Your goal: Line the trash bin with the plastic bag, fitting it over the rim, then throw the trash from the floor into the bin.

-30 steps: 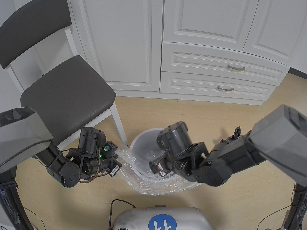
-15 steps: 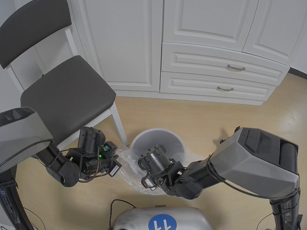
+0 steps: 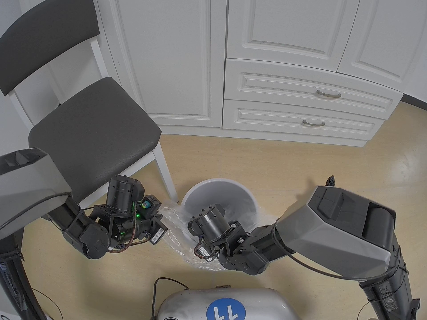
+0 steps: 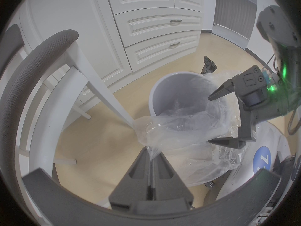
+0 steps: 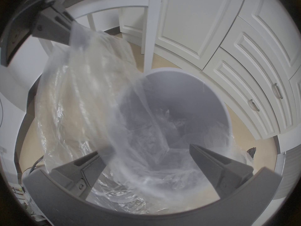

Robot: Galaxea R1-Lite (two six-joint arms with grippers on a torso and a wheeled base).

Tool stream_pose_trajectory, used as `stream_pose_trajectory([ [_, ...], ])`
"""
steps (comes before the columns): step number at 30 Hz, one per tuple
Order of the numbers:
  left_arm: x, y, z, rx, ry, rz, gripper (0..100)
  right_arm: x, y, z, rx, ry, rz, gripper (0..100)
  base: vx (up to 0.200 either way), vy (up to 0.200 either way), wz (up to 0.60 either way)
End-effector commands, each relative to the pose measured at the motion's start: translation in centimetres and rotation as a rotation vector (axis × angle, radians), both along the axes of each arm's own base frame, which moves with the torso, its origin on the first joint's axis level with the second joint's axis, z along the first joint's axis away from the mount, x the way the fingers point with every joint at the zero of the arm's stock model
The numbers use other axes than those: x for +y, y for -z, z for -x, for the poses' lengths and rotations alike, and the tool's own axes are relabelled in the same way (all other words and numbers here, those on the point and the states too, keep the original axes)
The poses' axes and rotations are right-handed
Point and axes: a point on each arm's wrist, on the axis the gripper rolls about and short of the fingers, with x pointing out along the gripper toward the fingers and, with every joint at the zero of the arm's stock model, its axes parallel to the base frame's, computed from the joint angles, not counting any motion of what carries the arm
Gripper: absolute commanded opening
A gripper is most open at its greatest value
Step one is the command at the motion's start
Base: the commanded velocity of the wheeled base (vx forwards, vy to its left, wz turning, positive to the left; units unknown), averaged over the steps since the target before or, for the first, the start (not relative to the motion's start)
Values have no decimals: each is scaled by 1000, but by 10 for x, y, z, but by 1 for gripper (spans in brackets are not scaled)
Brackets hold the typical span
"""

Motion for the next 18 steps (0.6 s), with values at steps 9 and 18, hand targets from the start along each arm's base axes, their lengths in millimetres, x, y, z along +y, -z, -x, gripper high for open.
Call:
stream_pose_trajectory([
  [9, 4, 3, -1, 9, -10, -12, 100, 0, 3, -8, -8, 15, -3, 100, 0, 0, 0],
  [18, 4, 5, -1, 16, -10, -17, 100, 3, -14, -3, -29, 2, -26, 100, 0, 0, 0],
])
